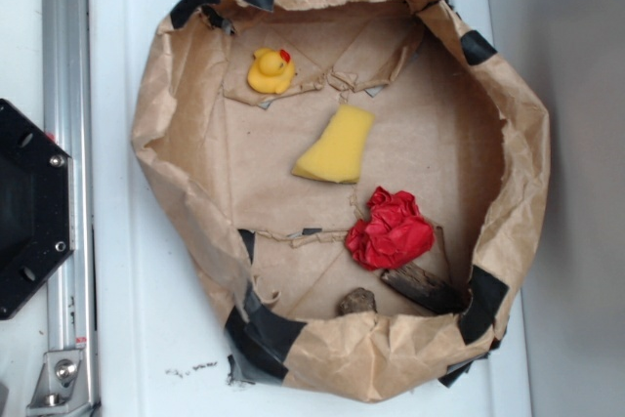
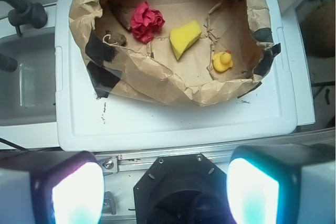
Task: Grab the yellow duck.
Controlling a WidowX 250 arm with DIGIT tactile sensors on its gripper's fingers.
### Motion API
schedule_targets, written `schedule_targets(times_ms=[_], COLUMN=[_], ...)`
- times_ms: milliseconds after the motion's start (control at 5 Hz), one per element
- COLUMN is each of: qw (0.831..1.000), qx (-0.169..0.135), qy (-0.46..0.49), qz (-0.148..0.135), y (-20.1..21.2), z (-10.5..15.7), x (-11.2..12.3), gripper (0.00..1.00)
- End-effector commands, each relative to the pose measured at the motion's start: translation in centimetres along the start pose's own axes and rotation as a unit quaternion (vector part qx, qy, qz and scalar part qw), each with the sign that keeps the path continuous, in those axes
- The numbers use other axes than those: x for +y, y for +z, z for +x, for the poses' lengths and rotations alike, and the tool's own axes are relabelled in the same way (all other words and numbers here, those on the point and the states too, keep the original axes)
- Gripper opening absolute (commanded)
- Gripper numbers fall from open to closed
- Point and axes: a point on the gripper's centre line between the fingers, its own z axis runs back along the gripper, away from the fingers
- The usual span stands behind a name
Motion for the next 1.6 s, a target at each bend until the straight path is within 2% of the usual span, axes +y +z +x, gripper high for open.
schedule_targets(times_ms=[0, 200, 400, 600, 800, 1000, 1200, 1400], qw=[1.000, 0.999, 0.991, 0.973, 0.933, 0.926, 0.925, 0.936], qx=[0.000, 0.009, 0.050, 0.101, 0.133, 0.088, 0.087, 0.094], qy=[0.000, -0.008, -0.114, -0.195, -0.318, -0.347, -0.358, -0.331], qz=[0.000, 0.036, 0.046, 0.066, 0.103, 0.116, 0.092, 0.079], y=[0.0, -2.1, -4.4, -8.0, -11.5, -13.0, -14.2, -15.3], z=[0.0, 4.9, 10.0, 14.1, 14.3, 12.1, 9.7, 10.0], x=[0.0, 2.5, 4.4, 6.0, 6.1, 5.7, 6.0, 6.5], gripper=[1.00, 1.00, 1.00, 1.00, 1.00, 1.00, 1.00, 1.00])
